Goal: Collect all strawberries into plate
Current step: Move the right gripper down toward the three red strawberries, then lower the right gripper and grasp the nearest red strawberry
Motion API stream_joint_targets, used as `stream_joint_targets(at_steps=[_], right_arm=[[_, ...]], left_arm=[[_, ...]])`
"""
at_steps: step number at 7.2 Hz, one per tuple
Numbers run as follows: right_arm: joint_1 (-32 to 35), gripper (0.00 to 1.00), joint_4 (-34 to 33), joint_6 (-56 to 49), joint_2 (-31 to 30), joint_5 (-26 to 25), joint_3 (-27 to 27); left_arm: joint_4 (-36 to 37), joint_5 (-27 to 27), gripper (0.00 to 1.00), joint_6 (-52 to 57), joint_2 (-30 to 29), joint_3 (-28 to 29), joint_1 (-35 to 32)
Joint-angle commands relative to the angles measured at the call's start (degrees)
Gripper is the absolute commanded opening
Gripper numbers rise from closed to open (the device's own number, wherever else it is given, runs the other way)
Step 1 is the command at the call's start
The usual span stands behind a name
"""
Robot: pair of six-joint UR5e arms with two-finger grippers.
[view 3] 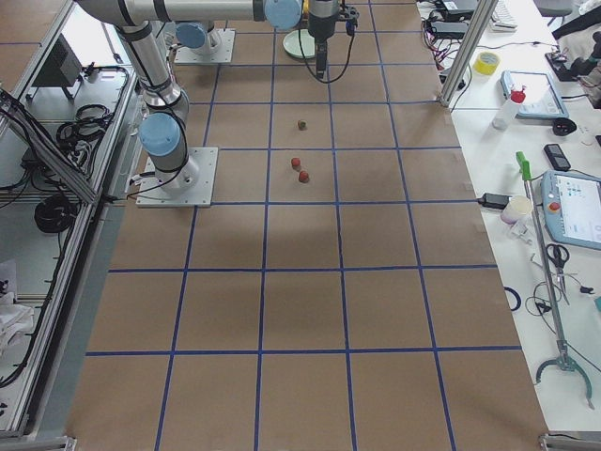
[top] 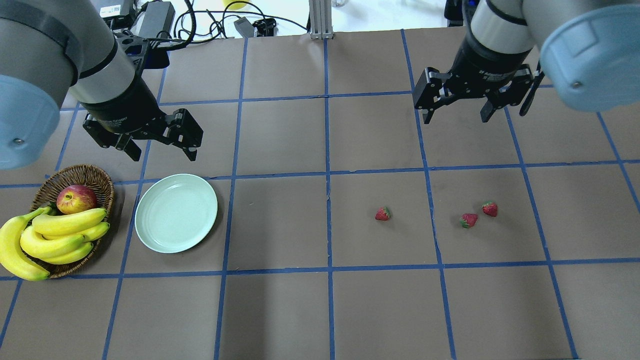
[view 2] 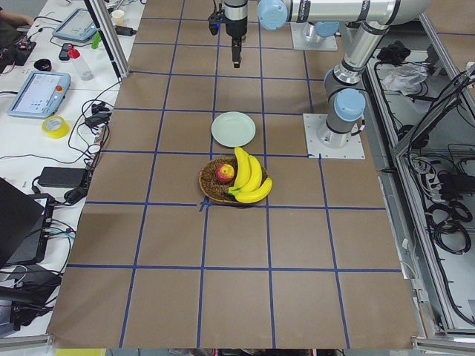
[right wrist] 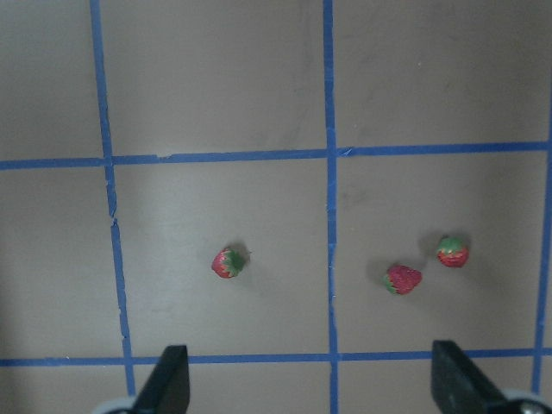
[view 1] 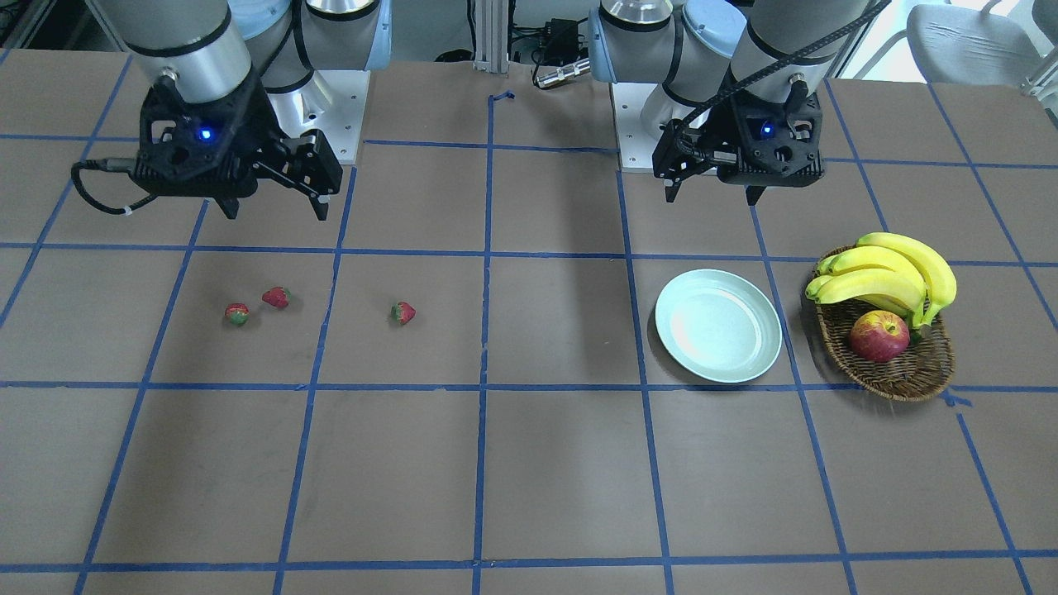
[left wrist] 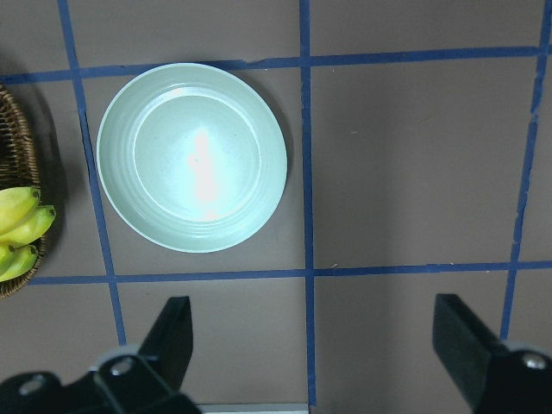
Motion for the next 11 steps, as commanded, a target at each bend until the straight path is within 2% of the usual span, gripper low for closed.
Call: stream_joint_targets(at_steps=[1, 2, 3, 4, 5, 7, 8, 9, 11], right_arm=[[6.9, 1.0, -9.4, 8.2, 8.7, 1.5, 3.5], [8.9, 0.99, -15.9, 12.1, 12.2, 1.0, 6.9], [9.1, 0.96, -22.4, 12.4, 13.3, 1.5, 12.9], [9.1, 0.96, -30.5, 12.3, 13.5, 1.0, 19.7], [9.1, 0.97, -37.0, 12.3, 13.5, 0.8, 24.2], [9.1, 0.79, -37.8, 12.3, 14.3, -0.1, 25.4], [9.1, 0.78, -37.8, 12.3, 14.7, -0.4, 25.5], [9.1, 0.7, -37.8, 12.3, 14.9, -0.4, 25.6], [9.1, 0.7, -37.8, 12.3, 15.5, -0.3, 26.0]], left_arm=[[0.0, 0.0, 1.0, -0.1, -0.1, 0.0, 0.0], [0.0, 0.0, 1.0, 0.0, -0.1, 0.0, 0.0], [0.0, 0.0, 1.0, 0.0, -0.1, 0.0, 0.0], [0.0, 0.1, 1.0, -0.1, 0.0, 0.1, 0.0], [0.0, 0.1, 1.0, 0.0, -0.1, 0.0, 0.0], [1.4, 0.0, 1.0, -0.1, -0.1, 0.0, 0.3], [1.5, 0.1, 1.0, -0.1, -0.1, 0.0, 0.4], [1.4, 0.1, 1.0, -0.1, -0.1, 0.0, 0.3], [1.4, 0.2, 1.0, -0.1, 0.0, 0.0, 0.4]])
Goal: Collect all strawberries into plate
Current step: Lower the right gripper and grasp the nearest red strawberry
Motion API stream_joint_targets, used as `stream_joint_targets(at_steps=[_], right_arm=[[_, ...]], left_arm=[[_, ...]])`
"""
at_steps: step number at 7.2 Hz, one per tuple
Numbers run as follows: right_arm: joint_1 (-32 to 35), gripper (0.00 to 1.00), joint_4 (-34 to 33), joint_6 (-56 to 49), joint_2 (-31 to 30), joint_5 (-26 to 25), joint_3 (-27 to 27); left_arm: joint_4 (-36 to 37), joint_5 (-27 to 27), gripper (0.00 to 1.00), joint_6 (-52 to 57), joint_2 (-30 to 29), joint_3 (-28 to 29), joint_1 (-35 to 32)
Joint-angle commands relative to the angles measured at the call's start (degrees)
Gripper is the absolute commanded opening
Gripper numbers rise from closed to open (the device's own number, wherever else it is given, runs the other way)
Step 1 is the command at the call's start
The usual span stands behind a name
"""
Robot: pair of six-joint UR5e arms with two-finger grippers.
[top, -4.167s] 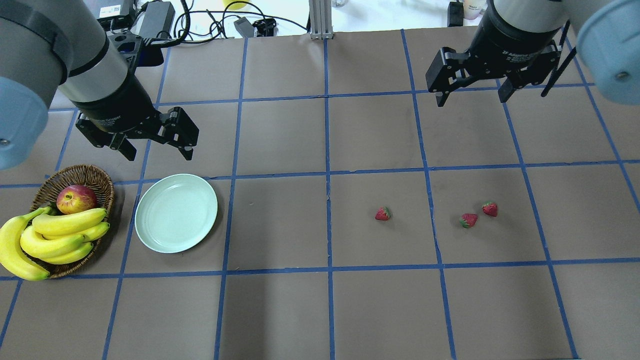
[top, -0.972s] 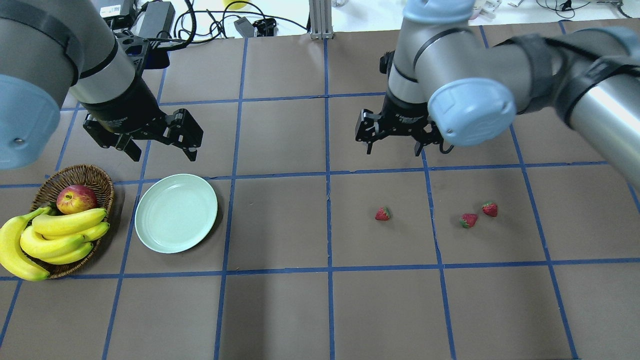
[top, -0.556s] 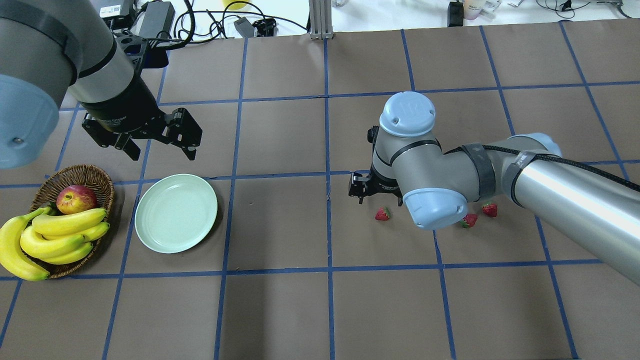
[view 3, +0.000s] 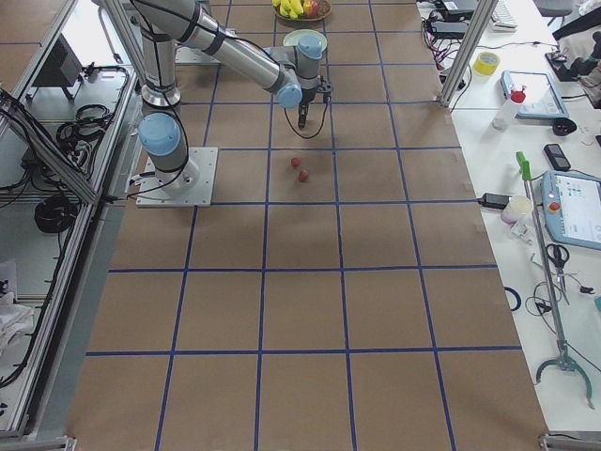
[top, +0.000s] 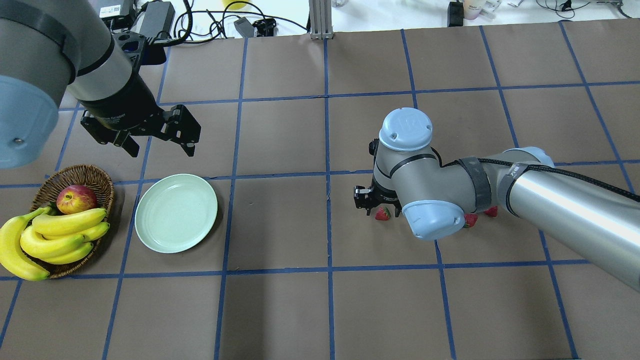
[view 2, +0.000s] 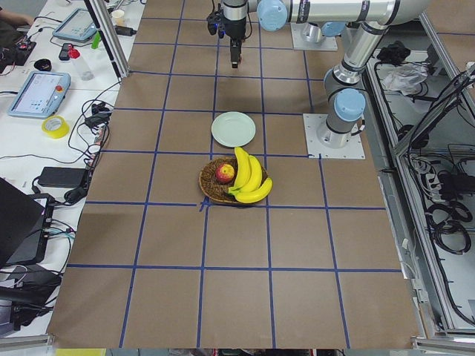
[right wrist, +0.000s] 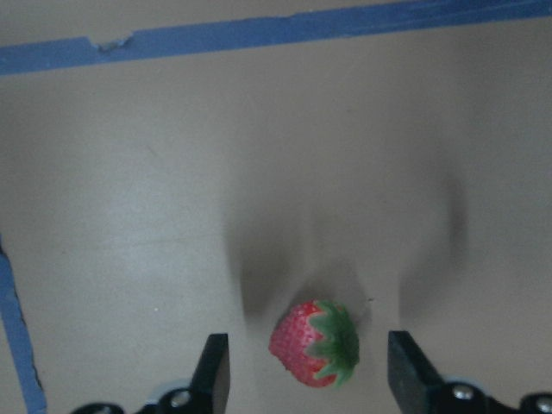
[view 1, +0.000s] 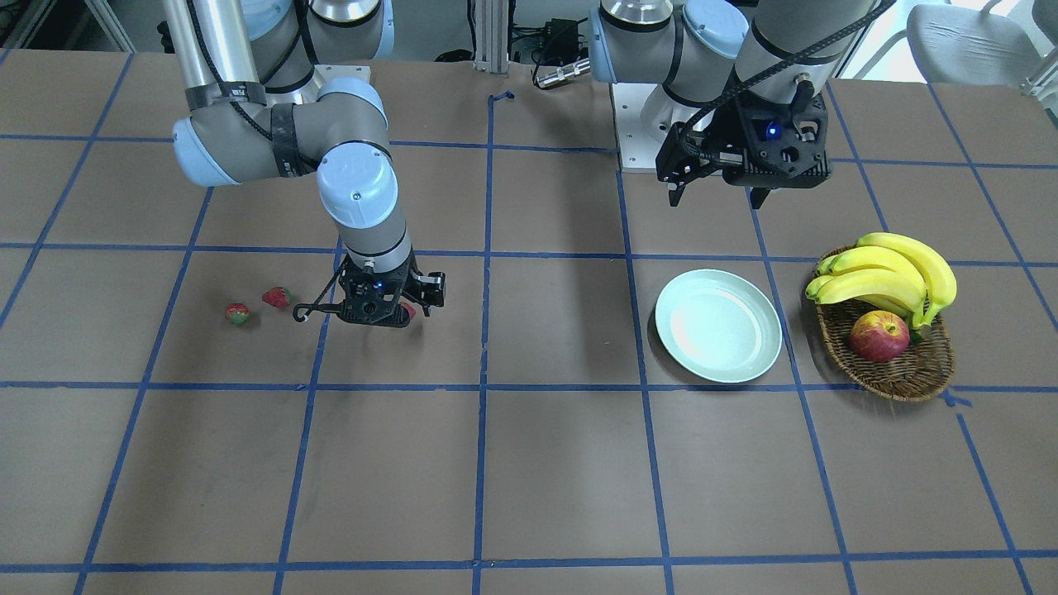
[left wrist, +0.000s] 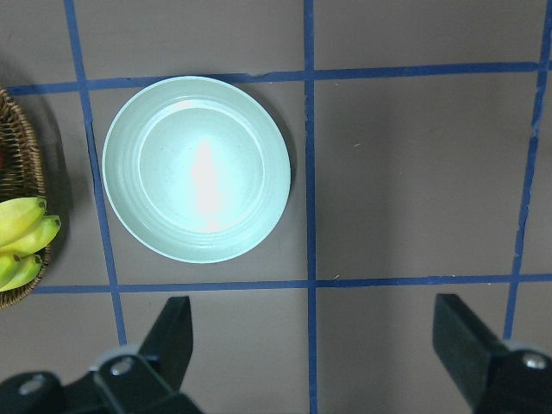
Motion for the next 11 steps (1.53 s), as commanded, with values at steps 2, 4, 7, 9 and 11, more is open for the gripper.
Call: stream_joint_targets(at_steps=[2, 4, 7, 9, 11], right_arm=[[0.0, 0.63, 0.0, 0.0, 0.6, 0.0, 0.5], [0.0, 0.18, 0.0, 0.0, 0.6, 0.2, 0.4], [0.1, 0.0, 0.9, 0.5, -0.4, 0.9, -1.6], [4.4, 0.0, 0.0, 10.4, -1.0, 11.4, -4.1], [9.6, 0.0, -0.8, 15.9, 2.9, 12.8, -9.5]], left_arm=[[-0.1, 0.0, 1.0, -0.1, 0.1, 0.0, -0.1], [-0.1, 1.7, 1.0, 0.0, 0.0, -0.1, -0.2], [-0.1, 2.4, 1.0, 0.0, 0.0, -0.2, -0.2], [-0.1, 2.4, 1.0, 0.0, 0.0, -0.1, -0.2], [-0.1, 2.4, 1.0, 0.0, 0.0, -0.2, -0.3]])
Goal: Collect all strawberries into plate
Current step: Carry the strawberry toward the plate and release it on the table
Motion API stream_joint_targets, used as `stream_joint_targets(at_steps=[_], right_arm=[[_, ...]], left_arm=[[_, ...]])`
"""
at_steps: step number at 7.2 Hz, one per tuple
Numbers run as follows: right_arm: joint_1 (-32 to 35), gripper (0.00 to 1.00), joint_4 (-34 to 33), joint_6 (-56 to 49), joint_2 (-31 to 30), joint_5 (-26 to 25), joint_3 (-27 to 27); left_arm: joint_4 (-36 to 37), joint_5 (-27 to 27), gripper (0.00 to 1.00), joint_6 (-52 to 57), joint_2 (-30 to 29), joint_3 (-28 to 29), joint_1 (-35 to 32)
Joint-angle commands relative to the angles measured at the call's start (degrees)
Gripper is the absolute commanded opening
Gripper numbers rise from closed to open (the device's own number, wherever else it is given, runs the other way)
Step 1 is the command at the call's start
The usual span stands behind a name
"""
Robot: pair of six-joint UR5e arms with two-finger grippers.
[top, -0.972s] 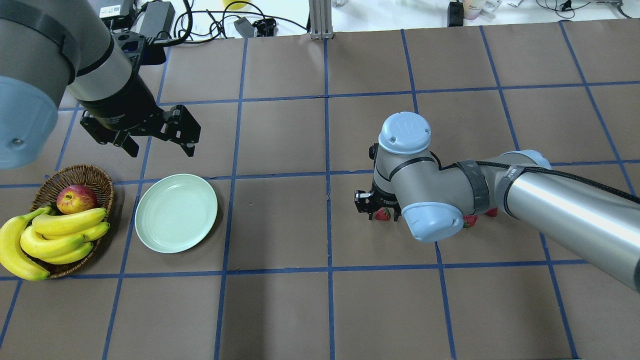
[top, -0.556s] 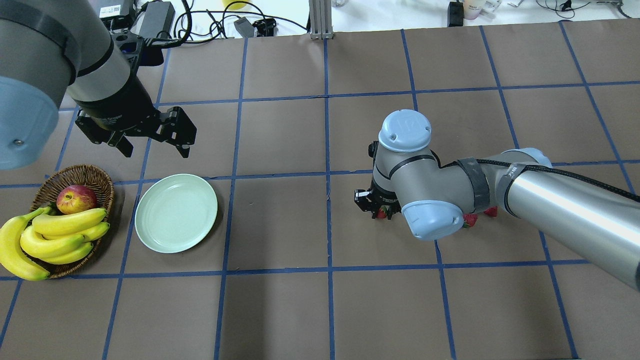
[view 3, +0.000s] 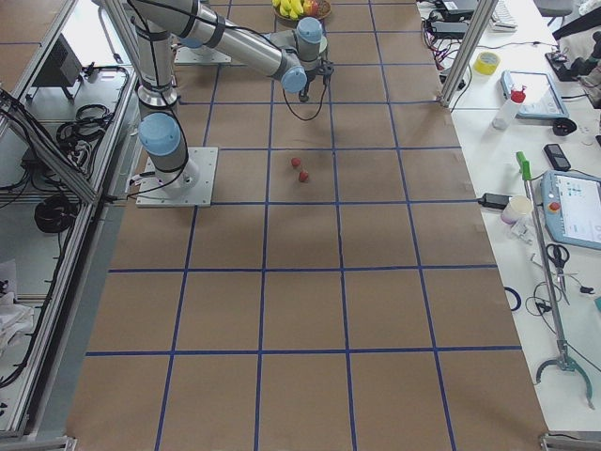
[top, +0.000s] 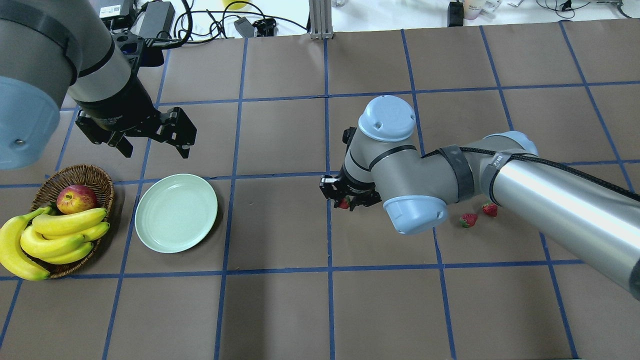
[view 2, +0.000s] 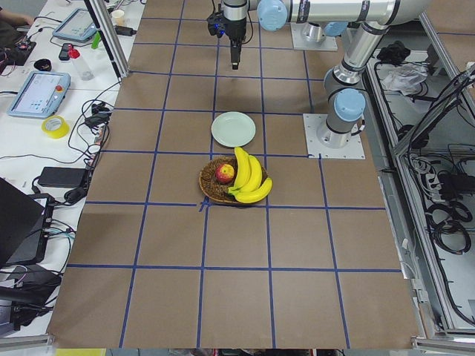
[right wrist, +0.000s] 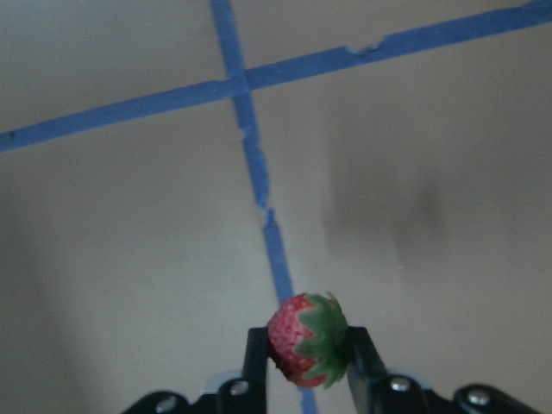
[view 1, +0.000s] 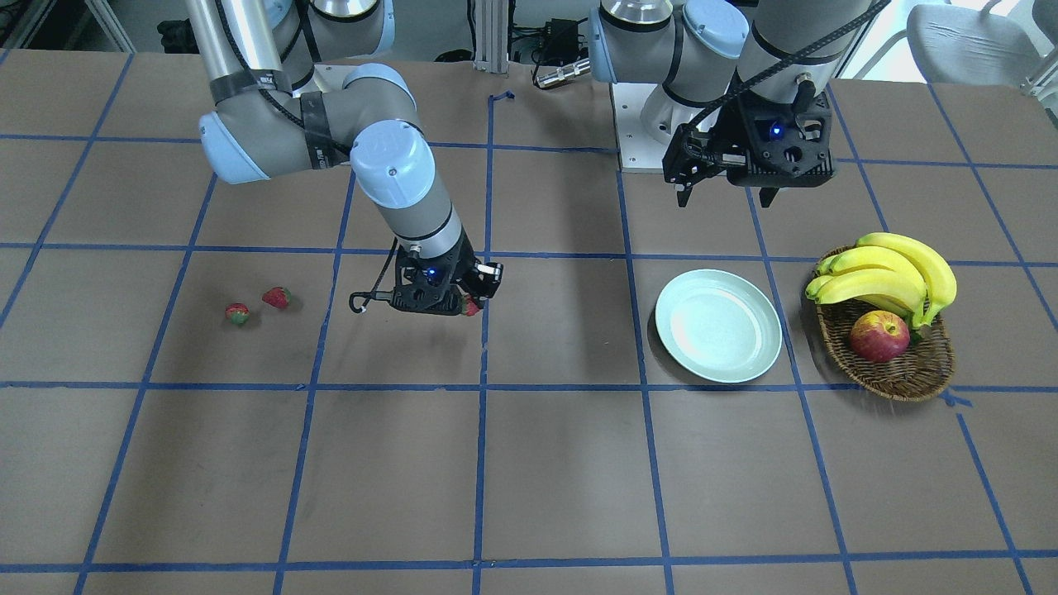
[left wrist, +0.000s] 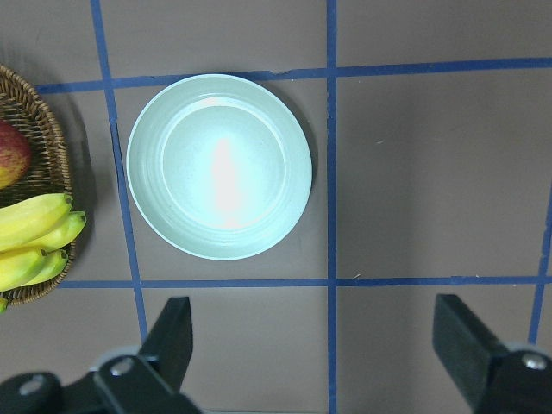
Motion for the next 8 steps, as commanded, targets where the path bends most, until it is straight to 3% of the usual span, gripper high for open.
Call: stream_joint_targets(at_steps=[1, 2, 4, 6, 8], right_arm=[[5.4, 0.0, -2.6, 5.9, 6.4, 1.4, -6.0], [6.2, 0.0, -2.8, 6.3, 9.0, 1.0, -7.3], [6.2, 0.98, -2.8, 6.4, 9.8, 0.0, -7.1], [5.3, 1.0, -2.5, 5.7, 9.4, -2.1, -7.9], [-2.9, 1.0, 1.5, -0.4, 3.5, -6.4, -6.4]], left_arm=[[0.0, 0.0, 1.0, 0.0, 0.0, 0.0, 0.0], [-0.2, 0.1, 1.0, 0.0, 0.0, 0.0, 0.0], [-0.1, 0.1, 1.0, 0.0, 0.0, 0.0, 0.0], [-0.1, -0.3, 1.0, 0.0, 0.0, -0.1, 0.0], [0.2, 0.0, 1.0, 0.0, 0.3, -1.3, 0.0]])
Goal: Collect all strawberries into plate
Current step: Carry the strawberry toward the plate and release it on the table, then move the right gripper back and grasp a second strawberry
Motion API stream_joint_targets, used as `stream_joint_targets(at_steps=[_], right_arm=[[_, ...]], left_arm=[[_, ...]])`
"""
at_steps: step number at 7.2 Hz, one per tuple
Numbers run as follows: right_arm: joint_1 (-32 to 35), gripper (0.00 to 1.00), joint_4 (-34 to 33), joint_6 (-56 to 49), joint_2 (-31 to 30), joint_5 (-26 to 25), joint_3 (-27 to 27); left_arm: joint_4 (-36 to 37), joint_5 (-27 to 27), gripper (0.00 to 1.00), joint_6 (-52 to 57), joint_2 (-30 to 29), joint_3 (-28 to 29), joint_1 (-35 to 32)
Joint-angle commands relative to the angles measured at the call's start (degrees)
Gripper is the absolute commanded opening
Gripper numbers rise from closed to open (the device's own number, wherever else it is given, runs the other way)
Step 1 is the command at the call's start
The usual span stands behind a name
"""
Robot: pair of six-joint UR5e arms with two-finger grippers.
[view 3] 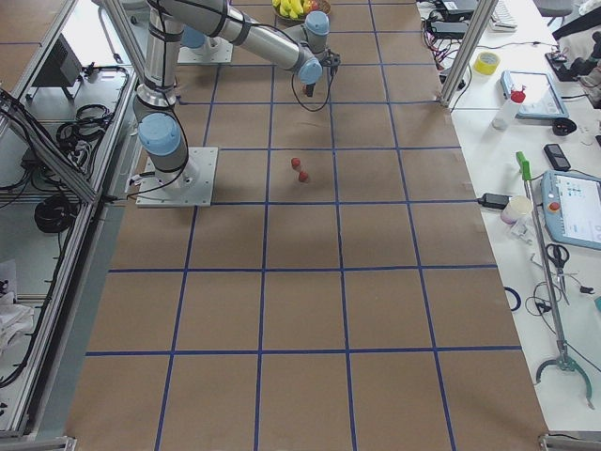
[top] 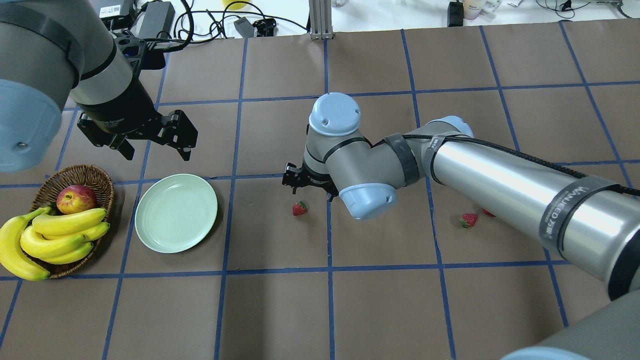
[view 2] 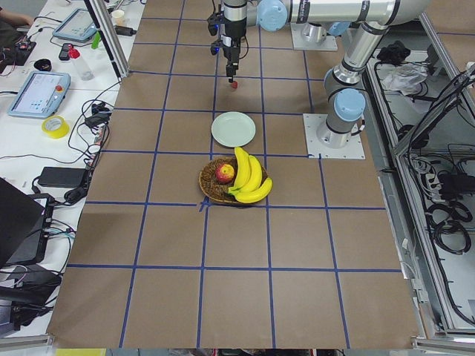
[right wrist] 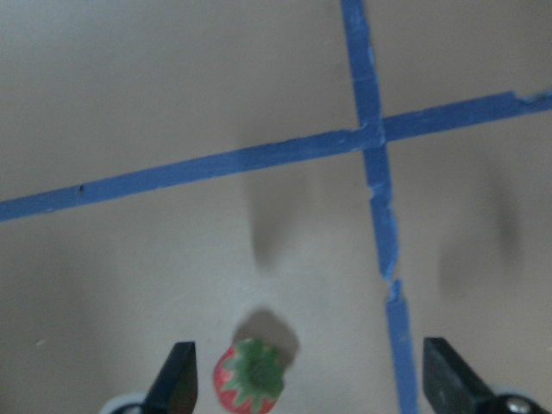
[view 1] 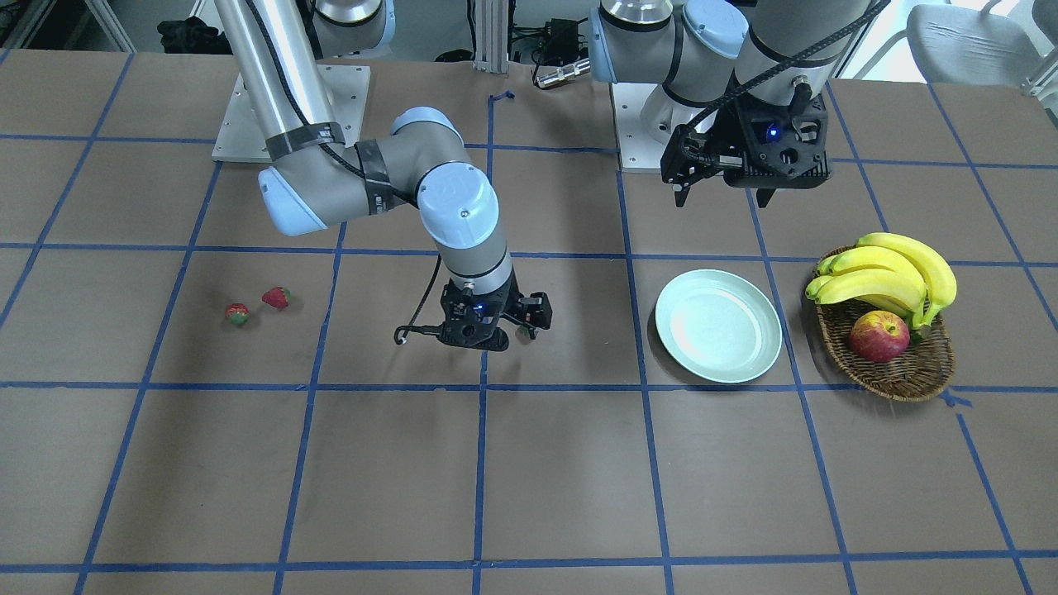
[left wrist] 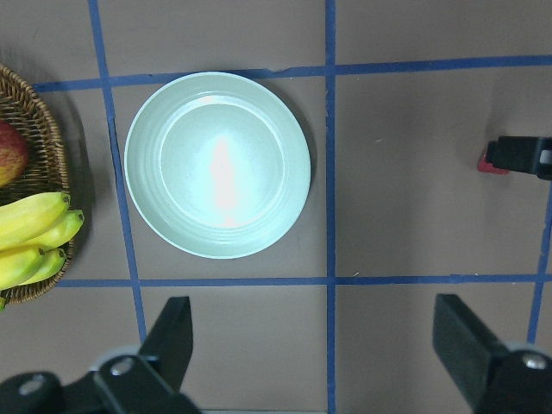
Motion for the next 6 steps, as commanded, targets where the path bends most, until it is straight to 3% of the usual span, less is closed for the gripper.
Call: stream_joint_targets(at_steps=[1, 4, 6], right_arm=[[-9.4, 0.98, 8.2, -9.1, -7.7, -2.8, 2.7], [-20.6, 0.91, 7.5, -23.8, -14.5, -8.0, 15.3], [-25.2, 0.9, 7.3, -29.2, -15.4, -8.0, 17.9]], left_arm=[[0.0, 0.2, 1.0, 0.0, 0.2, -0.6, 0.0], [0.1, 0.2, 1.0, 0.0, 0.1, -0.6, 0.0], [0.3, 0.2, 1.0, 0.0, 0.0, -0.5, 0.0]])
